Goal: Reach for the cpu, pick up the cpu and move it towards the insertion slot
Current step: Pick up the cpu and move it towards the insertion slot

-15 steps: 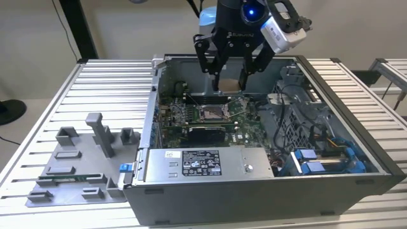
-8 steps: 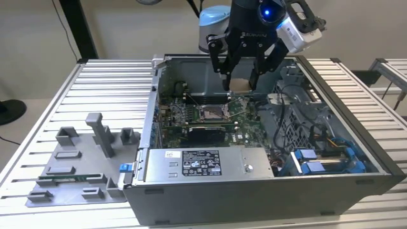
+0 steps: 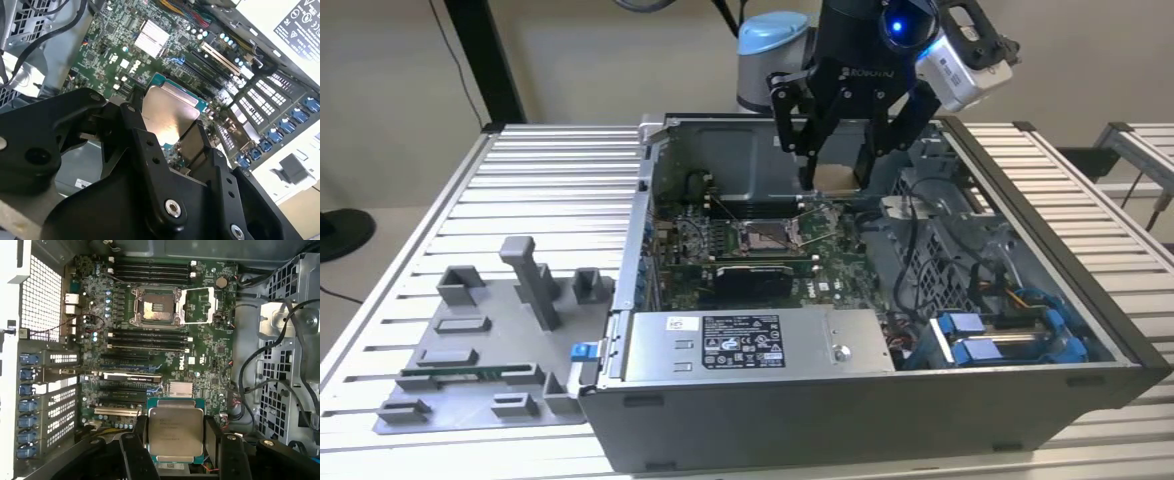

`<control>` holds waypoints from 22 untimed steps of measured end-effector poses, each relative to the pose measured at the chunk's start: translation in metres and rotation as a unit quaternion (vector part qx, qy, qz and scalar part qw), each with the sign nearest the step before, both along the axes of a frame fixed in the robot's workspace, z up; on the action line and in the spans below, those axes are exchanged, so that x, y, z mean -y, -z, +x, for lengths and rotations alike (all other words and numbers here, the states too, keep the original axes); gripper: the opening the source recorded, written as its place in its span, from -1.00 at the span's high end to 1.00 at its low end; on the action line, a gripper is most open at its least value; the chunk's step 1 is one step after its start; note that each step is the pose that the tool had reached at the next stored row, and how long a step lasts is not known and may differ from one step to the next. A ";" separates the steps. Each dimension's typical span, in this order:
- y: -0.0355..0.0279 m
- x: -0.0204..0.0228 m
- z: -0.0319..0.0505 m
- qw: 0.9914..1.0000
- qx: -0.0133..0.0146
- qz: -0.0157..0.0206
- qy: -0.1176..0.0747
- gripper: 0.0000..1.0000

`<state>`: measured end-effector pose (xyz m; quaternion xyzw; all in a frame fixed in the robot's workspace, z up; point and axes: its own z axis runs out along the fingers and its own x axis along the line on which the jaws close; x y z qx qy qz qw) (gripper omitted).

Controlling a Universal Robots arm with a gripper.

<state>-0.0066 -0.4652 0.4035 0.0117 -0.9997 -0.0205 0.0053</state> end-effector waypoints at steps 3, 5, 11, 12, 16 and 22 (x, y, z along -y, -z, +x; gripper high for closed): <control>0.0000 0.0000 0.0001 1.000 0.000 0.000 0.000 1.00; 0.0001 -0.0004 0.0004 1.000 0.000 0.000 0.000 1.00; 0.0004 -0.0010 0.0011 1.000 0.000 0.000 0.000 1.00; 0.0004 -0.0012 0.0012 1.000 0.000 0.000 0.000 1.00; 0.0009 -0.0036 0.0017 1.000 0.000 0.000 0.000 1.00; 0.0020 -0.0088 0.0025 1.000 0.000 0.000 0.000 1.00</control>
